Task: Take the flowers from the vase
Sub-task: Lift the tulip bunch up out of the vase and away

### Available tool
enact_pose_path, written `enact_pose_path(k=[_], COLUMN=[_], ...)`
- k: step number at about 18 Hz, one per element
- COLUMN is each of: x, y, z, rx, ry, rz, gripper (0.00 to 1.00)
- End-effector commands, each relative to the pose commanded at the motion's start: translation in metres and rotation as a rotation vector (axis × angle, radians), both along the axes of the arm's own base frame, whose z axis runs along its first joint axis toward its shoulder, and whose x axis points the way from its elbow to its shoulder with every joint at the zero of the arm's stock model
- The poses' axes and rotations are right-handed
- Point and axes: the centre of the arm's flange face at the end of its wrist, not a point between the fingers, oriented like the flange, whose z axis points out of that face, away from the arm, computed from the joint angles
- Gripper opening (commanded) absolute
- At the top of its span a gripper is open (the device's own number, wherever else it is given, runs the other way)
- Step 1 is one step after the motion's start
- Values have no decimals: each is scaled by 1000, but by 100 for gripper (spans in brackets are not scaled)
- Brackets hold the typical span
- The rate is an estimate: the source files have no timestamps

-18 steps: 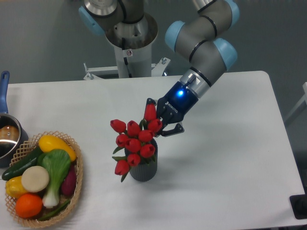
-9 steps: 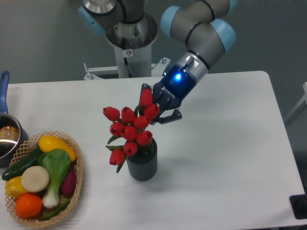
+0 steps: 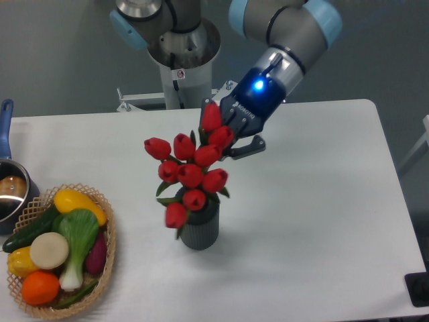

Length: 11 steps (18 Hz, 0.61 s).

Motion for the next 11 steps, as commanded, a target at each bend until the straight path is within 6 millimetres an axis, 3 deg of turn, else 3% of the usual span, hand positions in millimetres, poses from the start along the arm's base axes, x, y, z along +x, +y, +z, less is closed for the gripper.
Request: enact_pose_path(k=[11], x=[-25], y=[-24], z=[21], rx=[17], ry=[-60], rz=[72], gripper=[0])
